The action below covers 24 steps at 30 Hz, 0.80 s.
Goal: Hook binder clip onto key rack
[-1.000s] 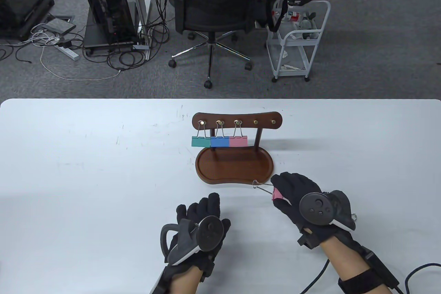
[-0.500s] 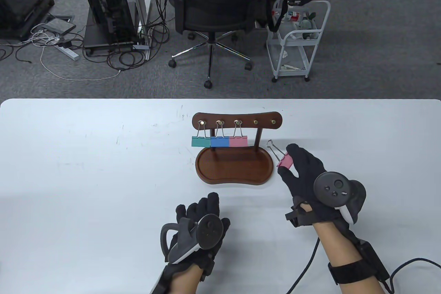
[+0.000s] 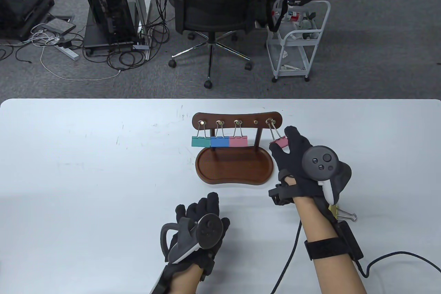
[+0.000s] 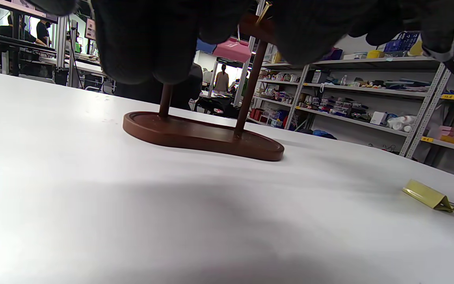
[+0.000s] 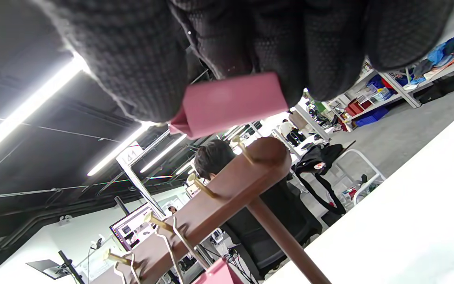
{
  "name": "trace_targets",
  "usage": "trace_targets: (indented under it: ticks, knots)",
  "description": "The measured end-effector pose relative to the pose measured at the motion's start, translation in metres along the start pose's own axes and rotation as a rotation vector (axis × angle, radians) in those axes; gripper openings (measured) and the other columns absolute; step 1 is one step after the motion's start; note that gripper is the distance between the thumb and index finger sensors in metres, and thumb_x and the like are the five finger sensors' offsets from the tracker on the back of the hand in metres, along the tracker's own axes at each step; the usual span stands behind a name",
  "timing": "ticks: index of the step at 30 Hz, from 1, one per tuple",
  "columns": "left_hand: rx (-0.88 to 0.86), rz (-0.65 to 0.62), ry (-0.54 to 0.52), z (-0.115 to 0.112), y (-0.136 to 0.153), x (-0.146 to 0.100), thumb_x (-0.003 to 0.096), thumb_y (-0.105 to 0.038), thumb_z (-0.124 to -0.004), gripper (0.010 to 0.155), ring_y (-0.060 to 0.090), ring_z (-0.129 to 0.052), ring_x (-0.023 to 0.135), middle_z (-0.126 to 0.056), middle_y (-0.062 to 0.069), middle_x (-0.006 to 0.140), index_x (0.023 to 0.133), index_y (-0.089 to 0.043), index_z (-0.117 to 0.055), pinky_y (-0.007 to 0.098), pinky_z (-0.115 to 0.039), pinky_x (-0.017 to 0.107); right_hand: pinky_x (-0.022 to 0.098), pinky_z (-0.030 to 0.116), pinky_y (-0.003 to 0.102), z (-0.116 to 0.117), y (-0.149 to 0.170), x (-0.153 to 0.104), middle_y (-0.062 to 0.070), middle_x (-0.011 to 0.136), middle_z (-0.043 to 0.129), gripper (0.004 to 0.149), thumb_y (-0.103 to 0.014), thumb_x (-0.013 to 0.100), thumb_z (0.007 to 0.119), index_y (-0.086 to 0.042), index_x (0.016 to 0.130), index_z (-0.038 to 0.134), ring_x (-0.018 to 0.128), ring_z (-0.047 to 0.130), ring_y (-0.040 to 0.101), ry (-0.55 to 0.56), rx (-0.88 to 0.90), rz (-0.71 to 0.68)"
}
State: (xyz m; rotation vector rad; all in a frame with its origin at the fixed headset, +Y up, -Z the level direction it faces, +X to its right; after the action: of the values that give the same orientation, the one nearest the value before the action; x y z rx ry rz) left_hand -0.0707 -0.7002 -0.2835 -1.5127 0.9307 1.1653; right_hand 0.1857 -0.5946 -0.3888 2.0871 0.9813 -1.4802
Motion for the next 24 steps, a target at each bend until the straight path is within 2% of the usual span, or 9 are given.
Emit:
trace_targets:
  ticks: [13, 24]
  knots:
    - [-0.005, 0.002, 0.003, 0.000, 0.000, 0.000, 0.0576, -0.044, -0.077, 0.079, 0.059, -0.077, 0.095, -0.073, 0.030, 0.110, 0.117, 0.000, -0.051, 0.081, -0.045, 0.069, 0.051, 0.071, 0.067, 0.027, -0.014, 0.003, 0.034, 0.092, 0.080, 0.075, -0.042, 0.048, 0.090, 0.002, 0.104, 0.070, 0.074, 0.081, 0.057, -0.011, -0.094, 0.003]
    - [-0.011, 0.003, 0.009, 0.000, 0.001, 0.000, 0.0576, -0.044, -0.077, 0.079, 0.059, -0.077, 0.095, -0.074, 0.030, 0.110, 0.117, 0.000, -0.051, 0.081, -0.045, 0.070, 0.052, 0.070, 0.067, 0.041, -0.018, 0.005, 0.034, 0.093, 0.079, 0.075, -0.041, 0.048, 0.090, 0.003, 0.105, 0.068, 0.075, 0.080, 0.058, -0.025, -0.150, 0.002]
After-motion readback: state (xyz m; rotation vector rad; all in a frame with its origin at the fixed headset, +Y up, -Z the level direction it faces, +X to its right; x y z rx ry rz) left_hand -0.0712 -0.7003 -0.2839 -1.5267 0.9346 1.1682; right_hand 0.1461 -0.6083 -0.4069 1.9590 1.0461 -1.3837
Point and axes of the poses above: the tracker on the back of each hand, its own y axis roughly to the little-finger side, its own x axis roughly from the wrist to the fingertips, z = x × y, the point moved 5 cm from there along x, roughly from the wrist to the fingertips
